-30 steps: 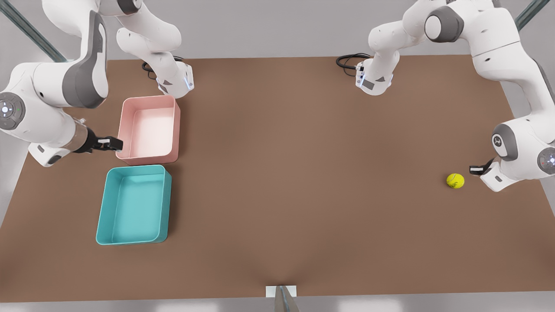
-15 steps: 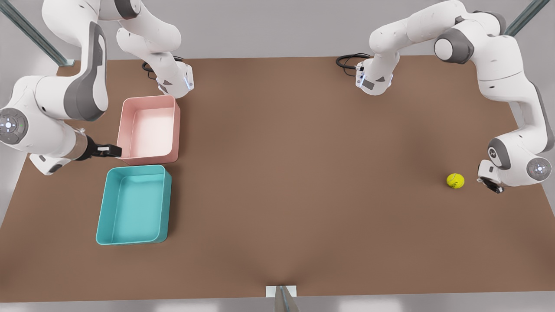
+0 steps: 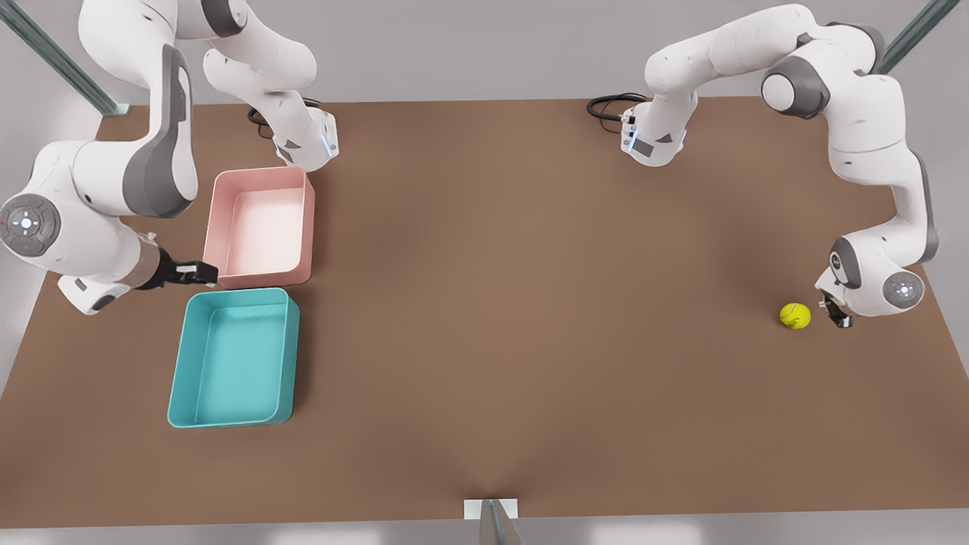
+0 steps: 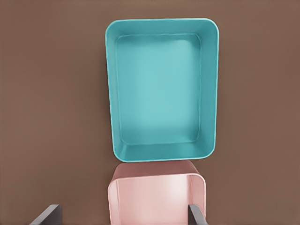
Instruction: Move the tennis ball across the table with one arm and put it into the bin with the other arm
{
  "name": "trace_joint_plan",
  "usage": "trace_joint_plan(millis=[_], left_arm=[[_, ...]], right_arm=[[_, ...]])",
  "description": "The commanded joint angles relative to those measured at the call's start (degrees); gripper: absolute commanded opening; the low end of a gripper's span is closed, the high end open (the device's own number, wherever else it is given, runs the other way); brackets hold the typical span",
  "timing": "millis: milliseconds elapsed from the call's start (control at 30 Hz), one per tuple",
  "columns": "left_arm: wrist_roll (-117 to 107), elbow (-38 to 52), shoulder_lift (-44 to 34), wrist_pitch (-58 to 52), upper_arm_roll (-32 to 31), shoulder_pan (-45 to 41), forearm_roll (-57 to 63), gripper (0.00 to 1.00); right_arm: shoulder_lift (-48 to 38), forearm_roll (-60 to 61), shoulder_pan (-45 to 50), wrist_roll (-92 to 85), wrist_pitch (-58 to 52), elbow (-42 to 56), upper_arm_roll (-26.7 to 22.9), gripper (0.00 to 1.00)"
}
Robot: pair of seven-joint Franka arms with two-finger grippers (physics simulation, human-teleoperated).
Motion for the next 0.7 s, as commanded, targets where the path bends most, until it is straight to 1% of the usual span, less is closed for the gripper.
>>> trace_joint_plan(millis=[0, 100, 167, 233, 600, 667], left_arm=[[9.5, -0.1, 0.1, 1.4, 0.0, 0.1, -0.1, 0.21], [9.5, -0.1, 0.6, 2.0, 0.0, 0.0, -1.4, 0.21], [9.4, -0.1, 1.3, 6.1, 0.0, 0.0, -1.7, 0.21], [9.3, -0.1, 1.7, 7.8, 0.0, 0.1, -1.6, 0.21], [9.0, -0.6, 1.1, 7.5, 0.0, 0.5, -1.9, 0.21], [8.9, -1.9, 1.1, 7.3, 0.0, 0.3, -4.6, 0.21]], right_arm=[[0.1, 0.0, -0.1, -0.1, 0.8, 0.4, 0.0, 1.00], [0.9, 0.0, -0.1, -0.1, 2.1, 0.4, 0.0, 1.00], [1.3, -0.1, -0.2, -0.1, 3.0, 0.4, 0.0, 1.00], [1.7, 0.0, -0.3, -0.1, 3.2, 0.4, -0.1, 1.00], [2.1, 0.0, -0.2, -0.1, 3.5, 0.4, -0.1, 1.00], [2.1, 0.0, -0.2, -0.1, 3.5, 0.4, -0.1, 1.00]])
